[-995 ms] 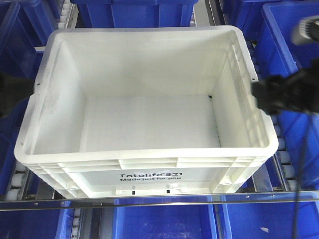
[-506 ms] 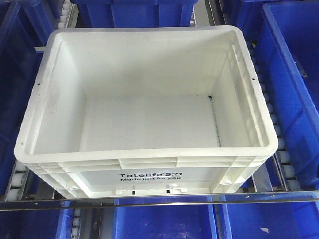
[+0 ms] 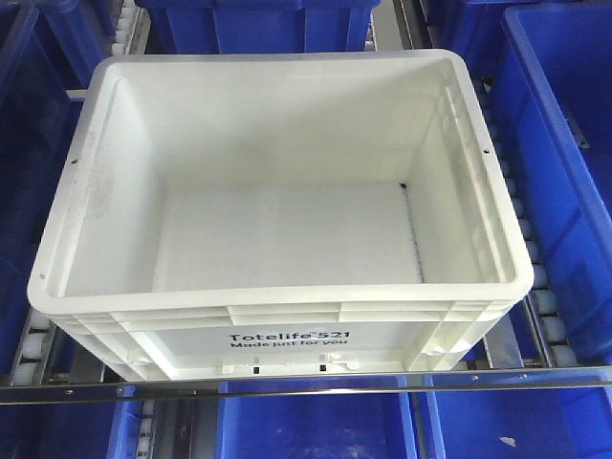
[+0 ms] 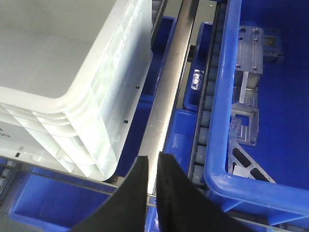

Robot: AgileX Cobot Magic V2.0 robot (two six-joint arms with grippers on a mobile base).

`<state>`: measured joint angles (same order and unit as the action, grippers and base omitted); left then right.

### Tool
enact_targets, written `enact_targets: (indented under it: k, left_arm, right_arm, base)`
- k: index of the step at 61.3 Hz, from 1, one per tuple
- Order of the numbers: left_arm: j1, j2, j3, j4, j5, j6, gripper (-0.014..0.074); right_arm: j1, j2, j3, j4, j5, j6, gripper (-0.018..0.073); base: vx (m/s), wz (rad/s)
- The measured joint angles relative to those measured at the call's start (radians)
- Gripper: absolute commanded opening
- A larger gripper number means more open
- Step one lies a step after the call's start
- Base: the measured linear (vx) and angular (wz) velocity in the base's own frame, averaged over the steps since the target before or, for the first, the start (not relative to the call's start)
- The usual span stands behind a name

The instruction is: Move bin from left to right shelf

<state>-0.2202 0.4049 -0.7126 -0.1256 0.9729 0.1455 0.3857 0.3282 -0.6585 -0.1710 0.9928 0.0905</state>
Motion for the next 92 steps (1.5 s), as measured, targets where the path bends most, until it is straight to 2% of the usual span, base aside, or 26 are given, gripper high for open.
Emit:
enact_targets:
  k: [13,92]
  left_arm:
    - [0.000,0.000,0.000,0.000,0.000,0.000,-0.0008]
    - [0.000,-0.031,0.000,0.000,-0.029,0.001,-0.0007]
  right_arm:
    - [0.000,0.000,0.000,-0.001,0.000,0.002,-0.0008]
    - [0.000,0.000,0.000,-0.003,0.000,0.002,-0.0008]
  base:
    - [0.00,0.00]
    - [0.00,0.00]
